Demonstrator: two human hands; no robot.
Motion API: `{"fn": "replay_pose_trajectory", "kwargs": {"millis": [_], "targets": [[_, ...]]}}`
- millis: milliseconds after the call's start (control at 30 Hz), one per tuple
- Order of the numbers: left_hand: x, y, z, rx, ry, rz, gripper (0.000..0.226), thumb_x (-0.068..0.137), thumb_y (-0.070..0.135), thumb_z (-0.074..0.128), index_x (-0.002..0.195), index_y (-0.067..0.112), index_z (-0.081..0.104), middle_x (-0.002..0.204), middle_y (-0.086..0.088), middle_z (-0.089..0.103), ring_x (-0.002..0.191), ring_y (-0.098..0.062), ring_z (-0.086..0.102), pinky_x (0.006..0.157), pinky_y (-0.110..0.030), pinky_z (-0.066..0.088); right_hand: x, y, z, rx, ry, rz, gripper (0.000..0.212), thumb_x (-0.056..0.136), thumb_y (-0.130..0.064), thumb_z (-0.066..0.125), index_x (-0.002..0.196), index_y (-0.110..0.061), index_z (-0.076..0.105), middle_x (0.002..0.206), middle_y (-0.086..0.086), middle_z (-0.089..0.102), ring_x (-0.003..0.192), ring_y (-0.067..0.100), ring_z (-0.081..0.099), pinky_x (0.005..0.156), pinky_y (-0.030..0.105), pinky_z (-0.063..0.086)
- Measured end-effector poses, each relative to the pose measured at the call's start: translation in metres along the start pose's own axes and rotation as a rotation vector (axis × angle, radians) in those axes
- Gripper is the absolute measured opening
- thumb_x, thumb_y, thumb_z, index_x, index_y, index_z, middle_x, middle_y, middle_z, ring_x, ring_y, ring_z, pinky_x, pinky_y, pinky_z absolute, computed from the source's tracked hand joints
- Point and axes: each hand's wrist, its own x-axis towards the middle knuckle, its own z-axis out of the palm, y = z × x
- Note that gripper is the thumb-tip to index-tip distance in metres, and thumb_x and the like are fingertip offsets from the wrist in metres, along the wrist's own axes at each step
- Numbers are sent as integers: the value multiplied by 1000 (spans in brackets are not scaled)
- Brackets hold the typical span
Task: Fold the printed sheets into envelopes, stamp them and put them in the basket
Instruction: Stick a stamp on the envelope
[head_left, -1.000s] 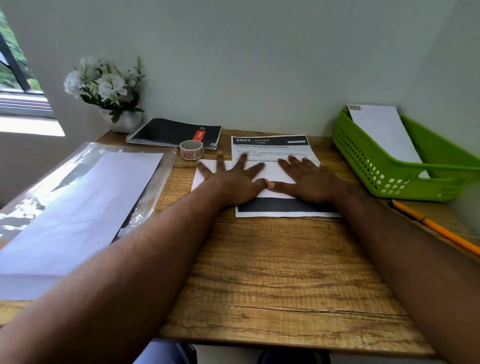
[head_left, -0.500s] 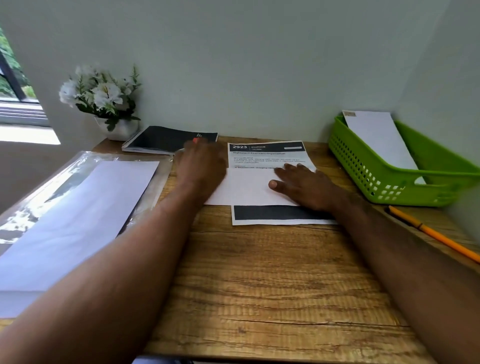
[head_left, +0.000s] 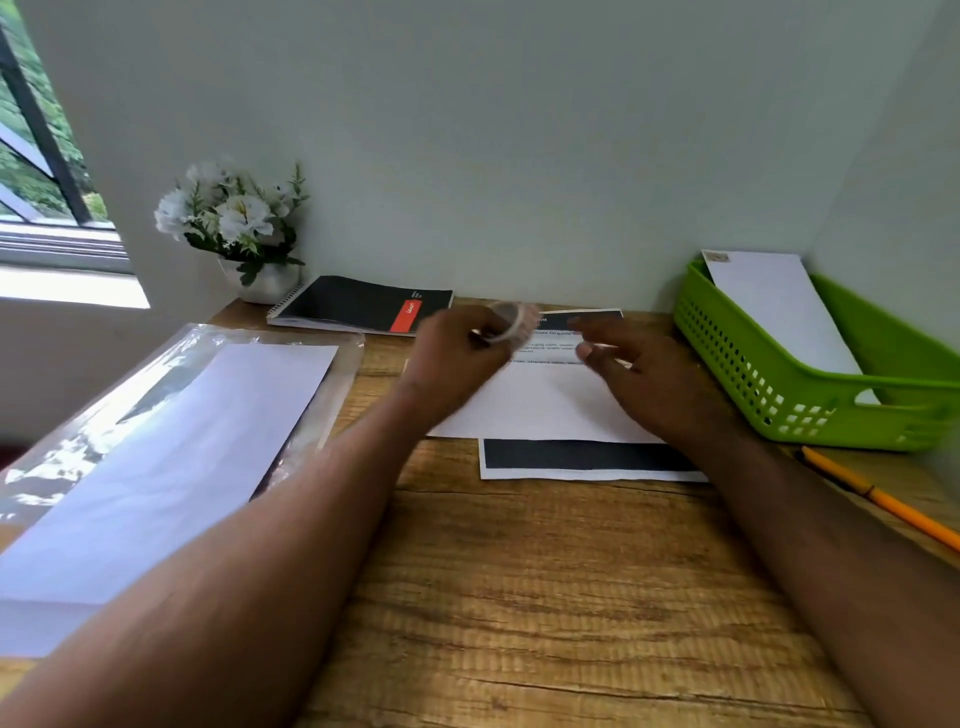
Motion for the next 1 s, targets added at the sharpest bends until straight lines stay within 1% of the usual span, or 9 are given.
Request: {"fn": "replay_pose_trajectory", "kwargs": {"millis": [67,133,300,433,567,667,767,900,1000], "targets": [[-4,10,11,-103,-43,29,12,84,21,73,94,15,72,87,7,70,73,-4,64,65,-16,53,4,-3,-2,154,46,12,31,93,-36,55,123,-32,62,122,-5,63,103,10,62,91,32,52],[-6,11,17,-153,-61,33,13,83,22,73,93,14,71,91,4,71,77,-8,65,65,-17,53,5,-6,-2,196,39,-2,34,90,-43,55,124,-41,58,122,-6,62,100,16,64,87,42,54],[-10,8,23,-151,-90,80,12,81,21,76,90,18,70,93,6,71,83,-7,66,70,-16,55,0,-16,-1,128,58,-48,36,88,-28,66,124,-26,62,119,-6,61,91,7,63,77,22,54],[-9,7,22,-147,-75,92,13,80,22,77,90,15,71,93,5,71,83,-8,67,72,-18,55,0,-14,3,185,120,-68,20,83,-22,71,103,-25,71,105,-6,65,86,8,64,70,23,53],[-8,6,23,-159,-77,79,14,81,23,77,91,15,71,93,5,71,83,-12,66,69,-15,54,2,-15,5,248,195,-86,16,81,-13,73,94,-23,71,98,-5,66,93,10,64,71,26,54],[-5,4,24,-183,-63,19,13,82,27,75,90,18,71,90,4,70,78,-15,67,69,-27,59,1,-18,6,377,214,-76,13,83,-7,70,91,-17,73,97,5,68,90,20,66,69,37,56],[-1,-2,19,-201,-33,-36,11,85,30,72,90,21,69,91,4,69,75,-14,68,68,-36,61,0,-25,6,572,229,-7,13,85,-8,67,88,-20,72,89,4,71,83,20,68,65,32,54],[4,-12,-2,14,102,-18,15,92,27,63,100,17,70,85,10,67,76,-1,63,68,-19,54,1,-25,6,607,206,30,7,83,-11,69,86,-18,72,82,-3,72,76,15,66,60,27,52],[10,-24,-18,213,203,-60,17,93,21,58,94,12,71,93,-5,68,83,-20,63,74,-34,52,1,-22,7,567,200,53,9,85,-8,68,87,-16,72,85,-1,72,78,17,67,60,28,53]]}}
